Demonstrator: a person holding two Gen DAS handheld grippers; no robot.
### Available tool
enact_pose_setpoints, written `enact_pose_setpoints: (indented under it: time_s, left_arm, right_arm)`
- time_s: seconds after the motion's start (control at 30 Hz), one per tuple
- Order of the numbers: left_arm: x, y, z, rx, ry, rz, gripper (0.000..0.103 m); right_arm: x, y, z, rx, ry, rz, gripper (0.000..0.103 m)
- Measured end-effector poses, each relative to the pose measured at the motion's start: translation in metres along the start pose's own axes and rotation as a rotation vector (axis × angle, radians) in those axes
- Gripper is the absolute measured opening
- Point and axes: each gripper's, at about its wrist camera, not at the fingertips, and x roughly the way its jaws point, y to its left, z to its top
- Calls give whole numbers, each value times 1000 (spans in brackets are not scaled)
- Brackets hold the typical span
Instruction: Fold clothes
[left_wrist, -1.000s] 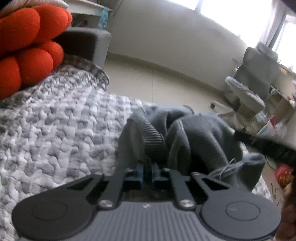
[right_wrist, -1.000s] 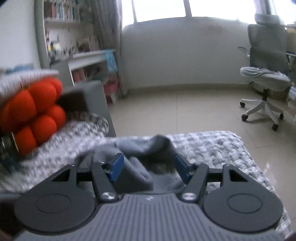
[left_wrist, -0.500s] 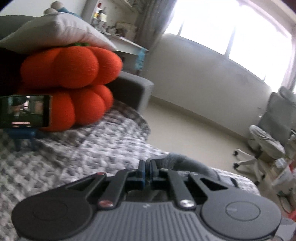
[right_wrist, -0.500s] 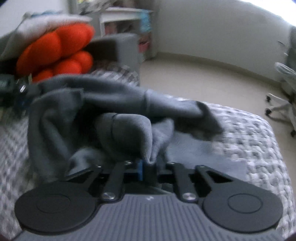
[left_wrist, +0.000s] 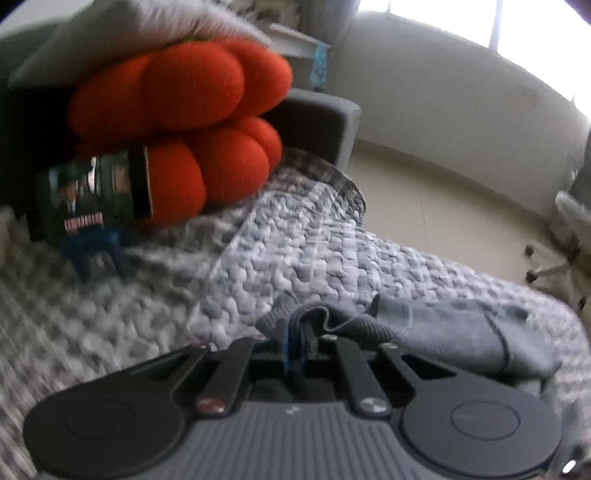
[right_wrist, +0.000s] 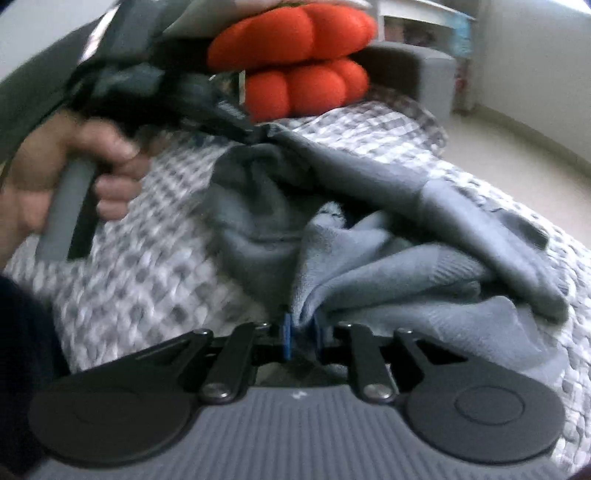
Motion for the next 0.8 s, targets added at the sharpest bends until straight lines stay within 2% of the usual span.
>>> enact_pose_setpoints:
  time_s: [0.03,0.1,0.13,0.17,0.2,0.27,0.33,0.43,0.5,0.53,0.67,0.7,0.73,0.77,0.8]
  left_arm:
    - [-1,3,2,-17,0,-10,7]
    - [-4,9,5,-22,-9,-5,15]
    - [-3,10,6,-16,-8,7,17]
    - [-2,10,6,-13,-6,24,22]
    - [-2,13,6,-16,-4,37,26]
    - [1,21,9,-42,3,37,31]
    - [-1,27,10,-68,7,21,37]
    - [3,24,5,-23,42,-11,62]
    - [6,21,1,23,73,-28,88]
    - [9,19,0,44,90,-35,91]
    - [22,16,-5,61,137,-33,90]
    - [23,15,-6,66,139,-43,80]
    - [24,14,-7,70,141,-52,69]
    - [25,14,-7,75,144,-61,43]
    - [25,13,-7,73,143,-69,32]
  right_arm:
    - [-3,1,1,-12,-15,19,19]
    - [-12,2,4,-27,-57,66,19]
    - [-22,2,4,-20,-95,73,19]
    - [-30,-3,4,5,-137,58,24]
    - [-37,-11,6,50,-174,25,36]
    - [-42,-34,10,174,-239,-79,49]
    - [-41,-59,12,312,-269,-198,52]
    - [-30,-86,15,400,-260,-335,52]
    - [-21,-93,19,375,-235,-396,52]
    - [-16,-95,21,358,-227,-406,52]
    - [6,-99,29,306,-200,-388,53]
    - [13,-98,31,295,-187,-369,48]
    - [18,-96,30,276,-170,-348,37]
    - [21,-93,31,255,-148,-333,9]
    - [24,-87,32,230,-128,-331,2]
